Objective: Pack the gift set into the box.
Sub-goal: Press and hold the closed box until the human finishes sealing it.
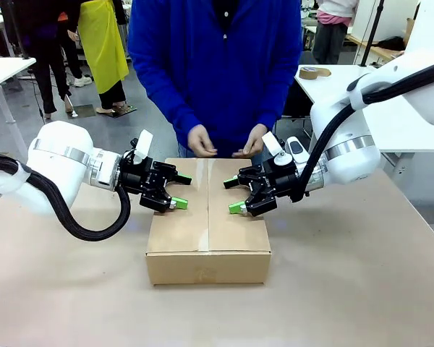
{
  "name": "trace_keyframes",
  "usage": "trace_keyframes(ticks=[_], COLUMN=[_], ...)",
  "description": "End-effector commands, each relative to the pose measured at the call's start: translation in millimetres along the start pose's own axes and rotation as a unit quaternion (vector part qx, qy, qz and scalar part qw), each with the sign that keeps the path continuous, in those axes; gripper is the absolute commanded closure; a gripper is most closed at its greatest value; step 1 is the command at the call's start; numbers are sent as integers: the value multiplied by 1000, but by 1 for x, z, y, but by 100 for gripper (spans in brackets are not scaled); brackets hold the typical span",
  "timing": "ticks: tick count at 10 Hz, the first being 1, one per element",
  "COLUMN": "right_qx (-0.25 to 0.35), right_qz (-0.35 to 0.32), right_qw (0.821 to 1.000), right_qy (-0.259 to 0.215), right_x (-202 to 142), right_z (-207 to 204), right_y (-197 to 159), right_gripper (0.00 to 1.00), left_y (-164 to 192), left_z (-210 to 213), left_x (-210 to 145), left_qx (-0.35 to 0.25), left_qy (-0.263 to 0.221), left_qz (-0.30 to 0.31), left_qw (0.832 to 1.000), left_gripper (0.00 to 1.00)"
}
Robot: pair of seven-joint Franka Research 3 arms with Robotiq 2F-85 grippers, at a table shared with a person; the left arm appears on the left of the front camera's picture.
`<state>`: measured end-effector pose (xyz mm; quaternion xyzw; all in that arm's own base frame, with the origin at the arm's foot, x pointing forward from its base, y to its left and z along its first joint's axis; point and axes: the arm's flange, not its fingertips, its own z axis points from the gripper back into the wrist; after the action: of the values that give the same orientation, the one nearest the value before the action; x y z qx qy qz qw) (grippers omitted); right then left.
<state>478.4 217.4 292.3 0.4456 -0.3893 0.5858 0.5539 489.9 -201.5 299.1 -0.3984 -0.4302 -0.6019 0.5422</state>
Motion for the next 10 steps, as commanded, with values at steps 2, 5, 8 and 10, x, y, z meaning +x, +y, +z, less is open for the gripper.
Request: trace_keyframes(ticks=[2, 5, 8, 10], right_qx=[-4, -4, -4, -4], right_qz=[12, 12, 12, 12], right_qw=[1000, 1000, 1000, 1000], right_qy=[-7, -7, -7, -7], right_x=[-5, -5, -5, -5], right_z=[-1, -1, -1, -1], right_y=[0, 0, 0, 0], right_gripper=[0, 0, 0, 0], left_y=[-2, -2, -2, -2], left_z=[-1, -1, -1, -1], left_x=[-4, -4, -4, -4], left_qx=[-1, -1, -1, -1], left_qy=[3, 3, 3, 3], left_qz=[-2, -2, -2, -2], left_qw=[1000, 1000, 1000, 1000], left_gripper=[0, 0, 0, 0])
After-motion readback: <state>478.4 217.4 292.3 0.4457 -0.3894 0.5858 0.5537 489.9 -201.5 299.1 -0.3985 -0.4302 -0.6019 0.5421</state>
